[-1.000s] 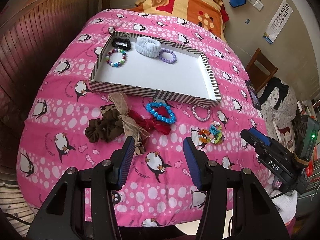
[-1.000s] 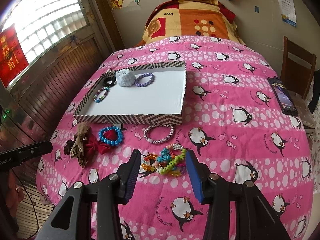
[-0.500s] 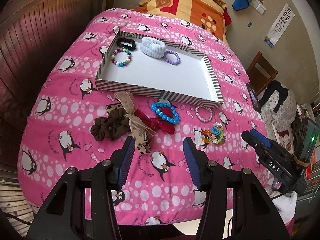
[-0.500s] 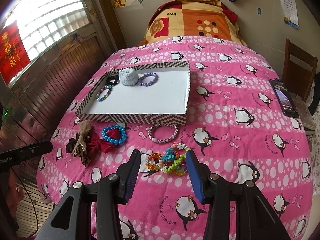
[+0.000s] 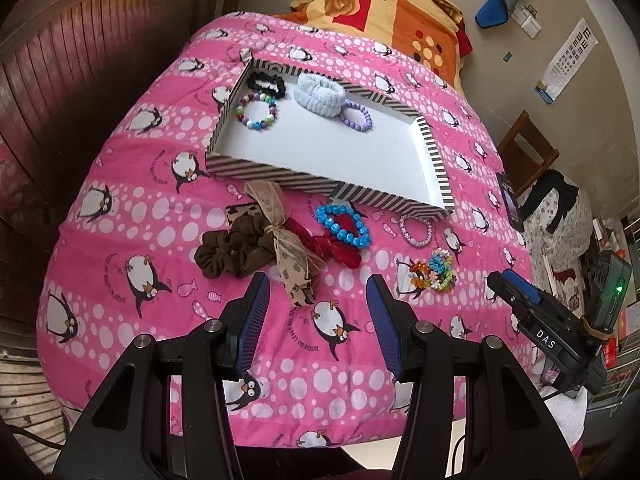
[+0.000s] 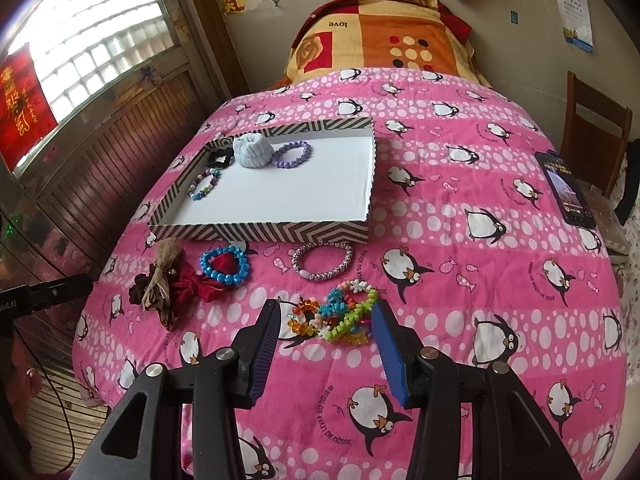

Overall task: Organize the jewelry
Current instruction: 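Move both tools toward the brown scrunchie and the braided bracelet, then grasp the brown scrunchie with beige bow with the left tool while the right tool grasps the braided bracelet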

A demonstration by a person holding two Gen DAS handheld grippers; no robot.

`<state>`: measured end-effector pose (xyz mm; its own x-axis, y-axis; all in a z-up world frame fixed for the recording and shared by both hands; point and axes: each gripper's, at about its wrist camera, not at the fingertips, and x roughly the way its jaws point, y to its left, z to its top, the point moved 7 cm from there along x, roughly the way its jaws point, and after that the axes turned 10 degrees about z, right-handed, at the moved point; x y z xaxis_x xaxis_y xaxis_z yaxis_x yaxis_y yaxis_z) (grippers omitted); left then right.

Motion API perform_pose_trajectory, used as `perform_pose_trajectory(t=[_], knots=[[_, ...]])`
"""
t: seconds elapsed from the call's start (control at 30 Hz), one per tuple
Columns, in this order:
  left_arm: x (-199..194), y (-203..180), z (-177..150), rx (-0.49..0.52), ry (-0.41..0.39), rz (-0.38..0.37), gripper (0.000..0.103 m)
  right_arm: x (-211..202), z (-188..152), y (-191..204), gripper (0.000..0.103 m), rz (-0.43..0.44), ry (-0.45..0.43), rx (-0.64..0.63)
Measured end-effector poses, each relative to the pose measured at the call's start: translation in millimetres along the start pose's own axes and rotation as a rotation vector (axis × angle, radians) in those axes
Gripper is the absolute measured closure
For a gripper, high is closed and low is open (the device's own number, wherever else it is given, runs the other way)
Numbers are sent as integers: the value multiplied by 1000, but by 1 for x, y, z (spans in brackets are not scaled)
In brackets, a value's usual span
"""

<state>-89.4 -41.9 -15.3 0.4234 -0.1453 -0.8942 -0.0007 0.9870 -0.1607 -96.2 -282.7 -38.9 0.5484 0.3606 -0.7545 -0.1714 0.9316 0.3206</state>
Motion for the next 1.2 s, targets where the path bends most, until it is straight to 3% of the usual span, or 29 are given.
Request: perform_pose_trajectory(t=[0.47, 0.7, 1.0, 1.2], knots=[[21, 37, 3, -121, 89, -25, 51, 13, -7, -12, 57, -4, 37, 44], [36, 42, 23, -171, 98, -19, 51, 21, -5, -10, 57, 0, 49, 51], [62, 36, 32, -146, 135, -9, 51, 37, 10, -15, 57, 8, 32, 65], [75, 40, 34, -129, 149, 18, 51, 77, 33, -26, 57, -15, 65, 31]])
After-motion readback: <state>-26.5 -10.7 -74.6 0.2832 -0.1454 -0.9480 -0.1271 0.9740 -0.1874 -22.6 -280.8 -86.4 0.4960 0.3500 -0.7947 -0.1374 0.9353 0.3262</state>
